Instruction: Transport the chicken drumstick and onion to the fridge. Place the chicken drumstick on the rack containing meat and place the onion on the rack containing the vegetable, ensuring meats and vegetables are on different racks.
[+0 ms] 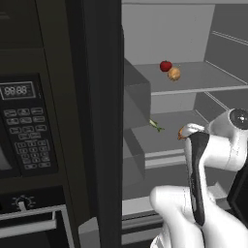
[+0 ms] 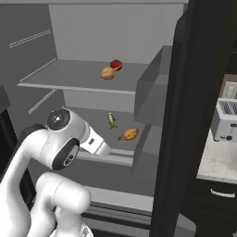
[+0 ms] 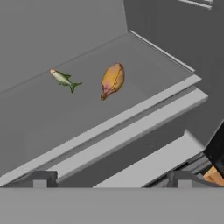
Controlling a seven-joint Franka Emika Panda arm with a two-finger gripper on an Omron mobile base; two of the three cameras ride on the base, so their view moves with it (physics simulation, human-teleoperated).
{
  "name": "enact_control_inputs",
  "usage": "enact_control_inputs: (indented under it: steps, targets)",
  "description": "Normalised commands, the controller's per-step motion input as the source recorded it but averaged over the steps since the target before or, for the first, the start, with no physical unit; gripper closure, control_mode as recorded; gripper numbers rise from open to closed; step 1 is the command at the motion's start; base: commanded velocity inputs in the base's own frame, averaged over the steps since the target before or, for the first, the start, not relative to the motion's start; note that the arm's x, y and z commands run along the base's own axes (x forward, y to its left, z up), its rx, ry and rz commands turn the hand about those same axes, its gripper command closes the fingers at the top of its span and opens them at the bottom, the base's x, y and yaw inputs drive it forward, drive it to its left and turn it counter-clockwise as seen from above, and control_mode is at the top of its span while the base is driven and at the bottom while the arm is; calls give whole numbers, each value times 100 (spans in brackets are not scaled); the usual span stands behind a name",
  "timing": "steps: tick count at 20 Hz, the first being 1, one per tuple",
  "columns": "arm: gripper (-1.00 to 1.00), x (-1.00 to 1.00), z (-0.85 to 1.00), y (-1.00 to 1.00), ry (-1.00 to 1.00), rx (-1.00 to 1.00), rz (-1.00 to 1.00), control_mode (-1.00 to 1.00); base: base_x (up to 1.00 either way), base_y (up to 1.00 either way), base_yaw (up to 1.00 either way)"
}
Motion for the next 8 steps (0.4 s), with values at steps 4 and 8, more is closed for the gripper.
enact_control_inputs:
  steps: [4, 8]
  targets:
    - [-100, -100, 91, 26, 10, -3, 2, -100, 0, 0, 0]
    - [-100, -99, 100, 34, 0, -6, 0, -100, 0, 0, 0]
